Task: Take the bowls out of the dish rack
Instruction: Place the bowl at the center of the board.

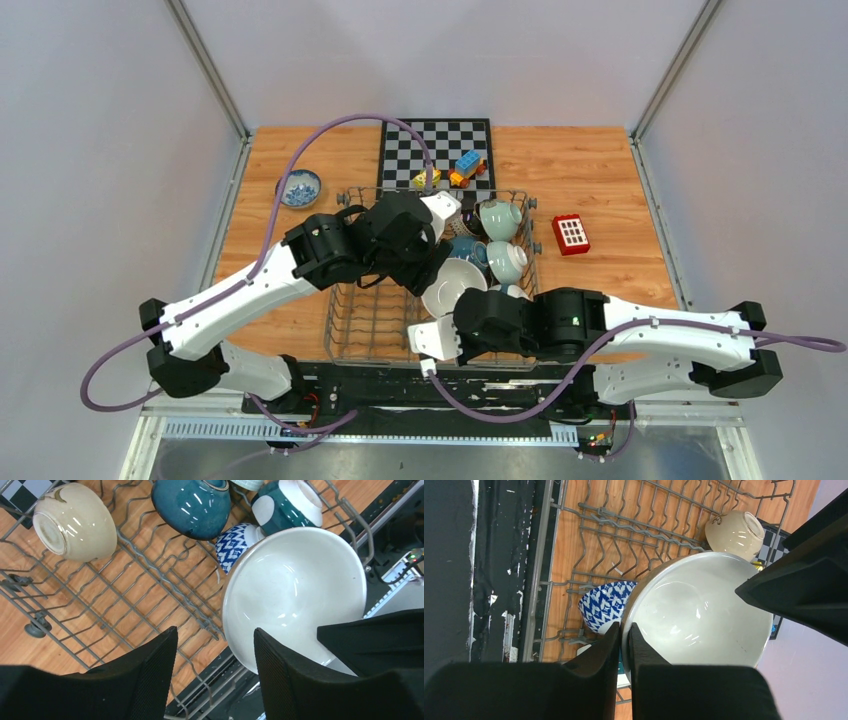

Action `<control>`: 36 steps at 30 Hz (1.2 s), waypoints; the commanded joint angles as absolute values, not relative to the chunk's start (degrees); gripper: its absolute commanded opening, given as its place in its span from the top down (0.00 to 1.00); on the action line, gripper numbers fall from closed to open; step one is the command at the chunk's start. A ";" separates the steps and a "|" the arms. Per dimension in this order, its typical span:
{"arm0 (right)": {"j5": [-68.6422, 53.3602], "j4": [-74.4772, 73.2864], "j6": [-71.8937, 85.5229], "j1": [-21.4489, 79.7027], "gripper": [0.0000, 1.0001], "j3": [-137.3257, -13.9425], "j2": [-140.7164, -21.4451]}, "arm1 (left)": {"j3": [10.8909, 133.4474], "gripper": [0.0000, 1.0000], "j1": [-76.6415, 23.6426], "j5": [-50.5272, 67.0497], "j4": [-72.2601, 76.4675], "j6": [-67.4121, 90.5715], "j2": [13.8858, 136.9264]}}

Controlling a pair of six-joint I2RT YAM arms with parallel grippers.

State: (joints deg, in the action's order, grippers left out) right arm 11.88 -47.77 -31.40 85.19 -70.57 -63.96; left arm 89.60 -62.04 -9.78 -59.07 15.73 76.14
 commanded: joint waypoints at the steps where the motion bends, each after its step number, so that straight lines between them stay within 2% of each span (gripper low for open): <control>1: 12.55 -47.30 -33.07 86.51 1.00 -73.29 -63.85 | 91.20 0.42 -62.65 -11.23 -61.26 14.41 77.73; 7: 12.67 -47.17 -33.27 86.74 1.00 -73.30 -63.96 | 90.92 0.47 -62.67 -11.72 -61.26 14.39 79.35; 14: 12.39 -46.94 -33.51 86.83 1.00 -73.56 -64.59 | 90.38 0.66 -62.92 -10.59 -60.69 14.72 80.07; 23: 12.62 -46.45 -33.68 86.90 1.00 -73.72 -65.20 | 89.18 0.72 -63.03 -9.27 -60.34 14.90 80.43; 31: 12.57 -46.44 -33.71 87.10 1.00 -73.98 -65.61 | 88.75 1.00 -63.11 -7.71 -60.42 14.60 80.46; 36: 14.04 -46.45 -31.75 87.27 0.98 -74.47 -66.12 | 88.11 1.00 -63.11 -9.02 -59.51 15.24 79.71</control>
State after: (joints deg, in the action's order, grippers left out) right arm 11.46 -47.57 -31.90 86.28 -70.87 -66.17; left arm 89.25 -62.54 -8.93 -59.05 16.12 80.12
